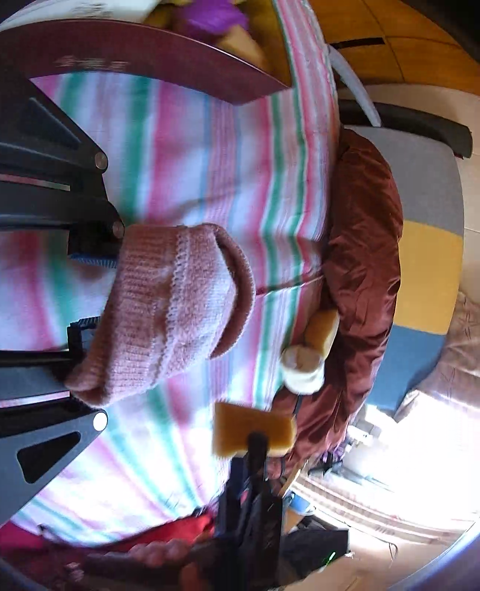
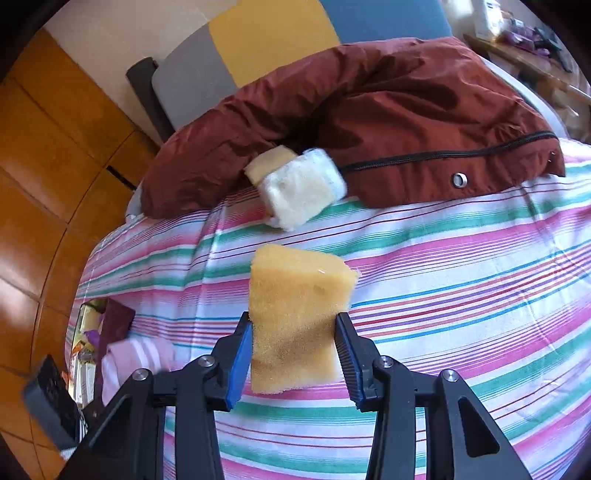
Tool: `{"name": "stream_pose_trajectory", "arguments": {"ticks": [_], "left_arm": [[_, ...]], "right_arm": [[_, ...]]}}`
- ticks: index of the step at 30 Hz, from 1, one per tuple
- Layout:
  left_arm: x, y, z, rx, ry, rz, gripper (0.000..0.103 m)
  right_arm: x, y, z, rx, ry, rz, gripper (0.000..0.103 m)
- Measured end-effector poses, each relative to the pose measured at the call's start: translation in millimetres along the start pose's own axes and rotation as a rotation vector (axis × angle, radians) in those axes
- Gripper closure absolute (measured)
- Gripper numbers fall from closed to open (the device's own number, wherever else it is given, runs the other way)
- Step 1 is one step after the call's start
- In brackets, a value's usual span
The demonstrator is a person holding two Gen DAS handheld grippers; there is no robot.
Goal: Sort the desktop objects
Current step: 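Carry the yellow sponge and pink sock to the gold tray and release both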
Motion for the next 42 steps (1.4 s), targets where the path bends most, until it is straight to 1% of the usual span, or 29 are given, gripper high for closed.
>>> {"name": "stream_pose_trajectory", "arguments": {"ticks": [4, 9, 13, 17, 20, 22, 24, 26, 28, 30, 34, 39, 42], "left_arm": [[19.1, -8.1, -19.0, 0.039, 0.002, 0.007, 0.083], [38.4, -21.4, -46.9, 0.087, -0.009, 0.050, 0.083], [49.4, -30.3, -79.5, 0.126, -0.051, 0.120, 0.083], [59.8, -22.5, -118.5, 0.128, -0.104, 0.154, 0.083], [64.6, -3.9, -144.7, 0.107, -0.137, 0.141, 0.083], [68.1, 11.1, -158.9, 0.079, -0.153, 0.123, 0.083], [73.0, 29.0, -169.8, 0.059, -0.160, 0.090, 0.083], [77.0, 47.0, -179.3, 0.040, -0.164, 0.050, 0.083], [81.6, 67.2, -188.6, 0.015, -0.177, 0.004, 0.083], [86.4, 82.6, -197.1, -0.008, -0.191, -0.028, 0.083], [97.9, 119.6, -214.5, -0.064, -0.214, -0.093, 0.083], [114.1, 165.4, -234.2, -0.127, -0.233, -0.174, 0.083], [126.0, 191.2, -243.6, -0.155, -0.230, -0.211, 0.083]], "right_arm": [[9.8, 14.9, 2.3, -0.025, 0.013, -0.056, 0.059], [21.2, 28.3, 5.0, -0.035, 0.015, -0.114, 0.059], [24.0, 33.8, 3.7, -0.026, -0.019, -0.159, 0.059], [28.3, 43.8, 1.5, -0.003, -0.070, -0.255, 0.059], [32.9, 52.8, 2.8, -0.016, -0.077, -0.287, 0.059], [37.4, 58.7, 5.5, -0.015, -0.061, -0.292, 0.059], [44.0, 68.7, 7.0, -0.003, -0.044, -0.309, 0.059], [52.4, 80.3, 3.4, -0.018, -0.031, -0.324, 0.059], [63.5, 98.1, -4.5, -0.052, -0.019, -0.347, 0.059], [75.2, 117.5, -14.0, -0.108, -0.011, -0.365, 0.059], [109.5, 163.7, -28.9, -0.209, 0.032, -0.422, 0.059], [157.1, 216.5, -34.5, -0.309, 0.099, -0.496, 0.059], [183.2, 239.1, -29.9, -0.344, 0.146, -0.521, 0.059]]}}
Point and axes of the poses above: each gripper's, at about its wrist camera, not at the fingertips, and z roughly the way its jaws point, y to its left, x to its underside, the point moved 2 cm from there along z, roughly the way its jaws point, and after that the axes turned 13 degrees about z, right-handed, at the moved point
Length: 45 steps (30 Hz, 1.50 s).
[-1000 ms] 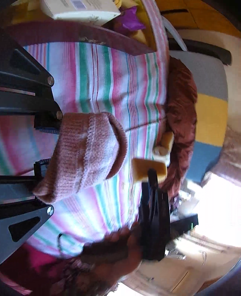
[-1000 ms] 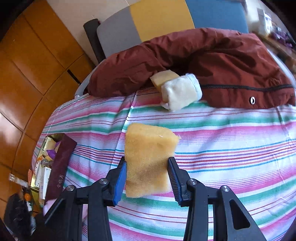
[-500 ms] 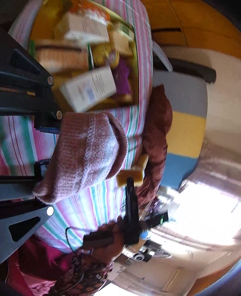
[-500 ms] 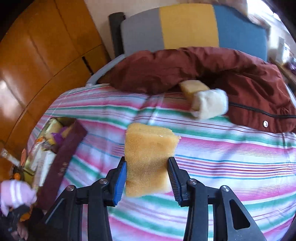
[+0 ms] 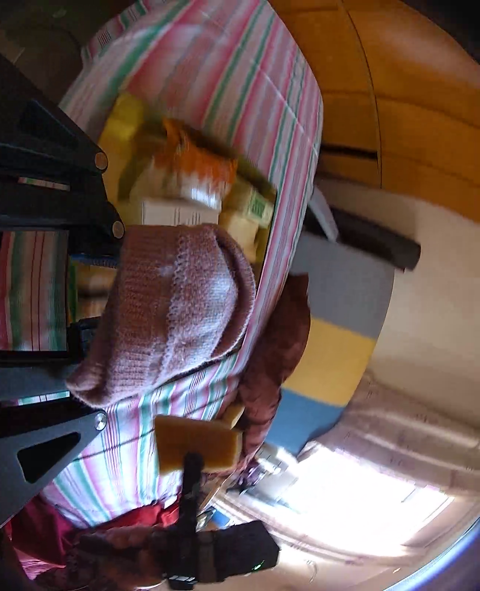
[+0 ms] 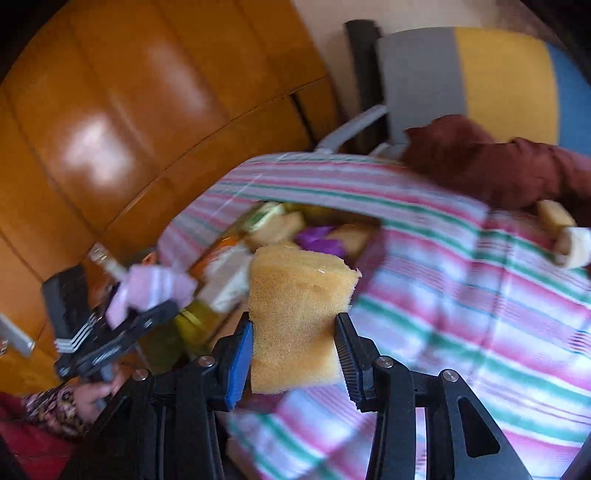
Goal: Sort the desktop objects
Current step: 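Carry the yellow sponge and pink sock to the gold tray and release both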
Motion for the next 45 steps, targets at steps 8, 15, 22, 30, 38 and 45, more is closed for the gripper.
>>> {"name": "stream_pose_trajectory", "arguments": {"ticks": [8, 15, 22, 30, 38, 45], "left_arm": [[11.4, 51.5, 16.7, 0.008, 0.109, -0.075, 0.082], [24.0, 67.7, 30.0, 0.035, 0.204, -0.198, 0.057], [18.6, 70.6, 6.2, 0.031, 0.105, -0.225, 0.050], [9.5, 70.6, -3.7, 0.003, 0.056, -0.191, 0.051], [11.5, 69.4, 10.3, -0.006, 0.081, -0.251, 0.051], [7.7, 64.6, -1.6, -0.037, 0.036, -0.239, 0.050]], "right_arm": [[23.7, 36.9, 53.0, -0.001, 0.127, -0.051, 0.059], [25.3, 47.1, 70.3, 0.095, 0.111, -0.121, 0.039], [22.5, 43.2, 56.6, 0.074, 0.093, -0.094, 0.036], [35.8, 48.8, 58.9, 0.116, 0.112, -0.163, 0.049], [35.2, 65.3, 88.2, 0.124, 0.137, -0.226, 0.052], [15.7, 61.1, 71.7, 0.085, 0.037, -0.158, 0.017]]}}
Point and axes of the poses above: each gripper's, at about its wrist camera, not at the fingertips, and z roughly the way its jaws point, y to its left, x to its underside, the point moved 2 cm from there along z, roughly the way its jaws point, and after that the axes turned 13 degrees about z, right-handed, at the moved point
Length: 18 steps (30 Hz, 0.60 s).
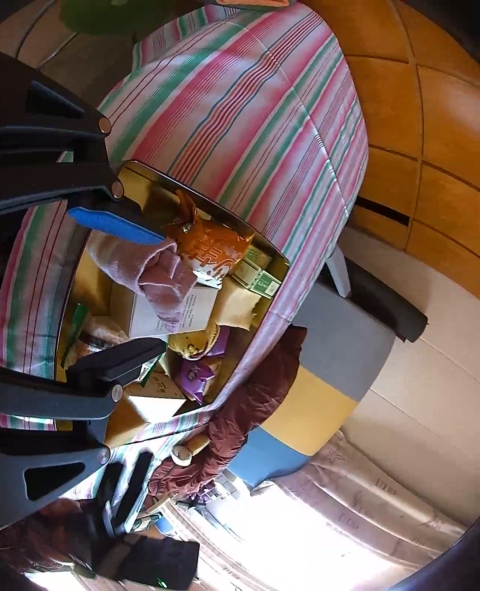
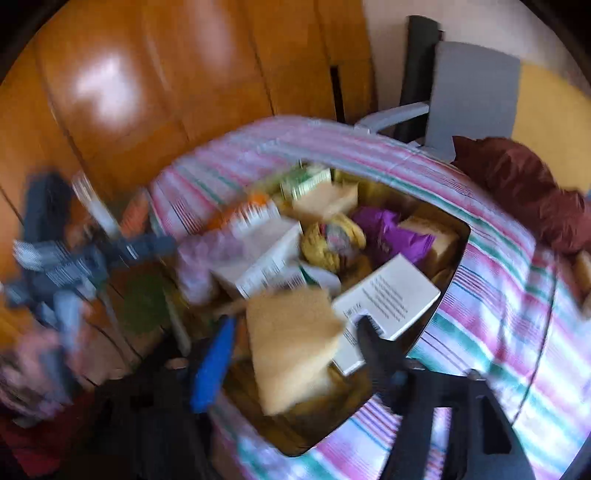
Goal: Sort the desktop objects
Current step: 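Carry the yellow sponge and pink sock to the gold tray and release both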
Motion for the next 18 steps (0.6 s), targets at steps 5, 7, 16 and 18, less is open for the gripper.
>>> {"name": "stream_pose_trajectory", "arguments": {"ticks": [5, 7, 16, 18], "left_arm": [[0.4, -10.4, -1.1, 0.011, -0.021, 0.024, 0.050], [0.9, -16.6, 1.5, 0.024, -0.015, 0.029, 0.050], [3.7, -37.7, 3.0, 0.056, -0.004, 0.051, 0.050], [3.6, -41.3, 4.9, 0.067, 0.005, 0.049, 0.050]], "right_arm": [[-0.7, -8.1, -34.2, -0.012, -0.054, 0.018, 0.063], [6.2, -8.8, -28.6, 0.009, 0.002, 0.005, 0.076], [29.0, -5.0, 10.1, 0.064, 0.097, -0.044, 0.078], [25.9, 0.5, 13.7, 0.072, 0.079, -0.068, 0.078]]}}
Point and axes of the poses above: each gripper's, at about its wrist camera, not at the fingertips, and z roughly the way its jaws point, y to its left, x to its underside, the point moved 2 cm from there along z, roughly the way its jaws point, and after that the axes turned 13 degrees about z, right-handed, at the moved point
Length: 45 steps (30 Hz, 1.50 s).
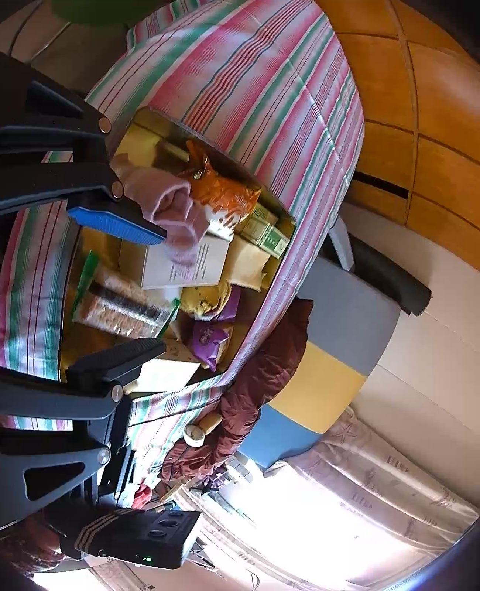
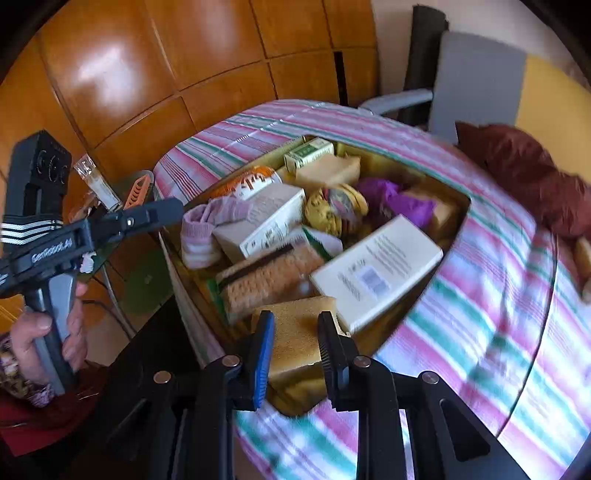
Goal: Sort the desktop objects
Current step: 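Carry the yellow sponge and pink sock to the gold tray and release both, then move both tools back from the gold tray to the remaining items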
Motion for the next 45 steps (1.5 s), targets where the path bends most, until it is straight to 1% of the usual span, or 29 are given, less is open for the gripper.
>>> {"name": "stream_pose_trajectory", "arguments": {"ticks": [2, 4, 5, 6, 7, 8, 9, 11, 13, 15, 17, 20, 25, 27, 30, 32, 36, 39, 40, 41, 42, 45], "left_arm": [[-0.9, -5.3, 1.2, 0.005, 0.008, 0.009, 0.050], [-1.3, -10.7, 2.1, -0.002, 0.018, 0.026, 0.049], [-1.9, -14.1, 3.3, -0.007, 0.023, 0.035, 0.049], [-2.2, -16.6, 4.4, -0.011, 0.027, 0.041, 0.048], [-2.8, -20.2, 6.7, -0.013, 0.034, 0.047, 0.047], [-2.9, -22.5, 8.6, -0.011, 0.040, 0.050, 0.047], [-3.4, -26.5, 11.7, -0.008, 0.049, 0.054, 0.046], [-4.9, -35.3, 17.2, -0.002, 0.064, 0.068, 0.042], [-5.6, -46.3, 23.7, 0.014, 0.080, 0.090, 0.030], [-7.5, -60.9, 30.9, 0.036, 0.095, 0.120, 0.026], [-9.6, -77.8, 38.5, 0.072, 0.112, 0.145, 0.026], [-12.8, -105.2, 48.7, 0.110, 0.134, 0.194, 0.026], [-17.3, -157.4, 65.6, 0.174, 0.164, 0.288, 0.026], [-16.2, -175.0, 73.2, 0.199, 0.182, 0.315, 0.026], [-10.4, -202.3, 87.6, 0.228, 0.219, 0.362, 0.026], [-4.5, -218.6, 95.9, 0.251, 0.240, 0.386, 0.026], [7.4, -238.1, 107.8, 0.286, 0.282, 0.395, 0.026], [13.9, -241.4, 111.2, 0.309, 0.308, 0.383, 0.026], [15.0, -241.4, 110.7, 0.307, 0.312, 0.388, 0.026], [15.3, -240.5, 110.1, 0.299, 0.314, 0.393, 0.026], [14.7, -239.5, 110.3, 0.290, 0.315, 0.396, 0.026], [10.7, -232.3, 109.8, 0.271, 0.316, 0.384, 0.026]], "right_arm": [[-4.2, 2.5, -0.9, -0.021, -0.007, 0.004, 0.077], [-10.1, 1.1, -13.8, -0.068, -0.043, 0.037, 0.076], [-12.4, -2.9, -22.0, -0.084, -0.068, 0.056, 0.069], [-14.3, -6.8, -28.6, -0.082, -0.088, 0.071, 0.058], [-16.7, -14.0, -37.2, -0.061, -0.116, 0.089, 0.051], [-17.7, -21.2, -43.8, -0.038, -0.136, 0.104, 0.039], [-18.1, -30.6, -50.3, -0.011, -0.151, 0.125, 0.034], [-16.1, -53.4, -60.6, 0.034, -0.156, 0.172, 0.034], [-12.1, -79.2, -65.5, 0.091, -0.150, 0.225, 0.034], [-6.8, -105.4, -67.1, 0.153, -0.135, 0.284, 0.032], [3.2, -138.4, -66.5, 0.201, -0.103, 0.375, 0.032], [17.0, -181.2, -65.4, 0.239, -0.069, 0.484, 0.031], [33.5, -242.2, -70.7, 0.325, -0.041, 0.569, 0.031], [36.5, -263.0, -75.1, 0.337, -0.042, 0.604, 0.031], [38.3, -290.9, -83.4, 0.349, -0.068, 0.659, 0.031], [34.7, -309.4, -87.7, 0.360, -0.101, 0.692, 0.031], [18.7, -341.0, -86.8, 0.344, -0.151, 0.779, 0.031], [-0.6, -372.6, -84.6, 0.284, -0.210, 0.938, 0.030], [-9.9, -384.1, -84.0, 0.264, -0.239, 0.990, 0.030], [-19.1, -392.5, -83.1, 0.260, -0.262, 1.016, 0.029], [-27.7, -397.9, -82.4, 0.267, -0.281, 1.023, 0.029], [-56.0, -414.4, -79.7, 0.332, -0.337, 1.023, 0.028]]}}
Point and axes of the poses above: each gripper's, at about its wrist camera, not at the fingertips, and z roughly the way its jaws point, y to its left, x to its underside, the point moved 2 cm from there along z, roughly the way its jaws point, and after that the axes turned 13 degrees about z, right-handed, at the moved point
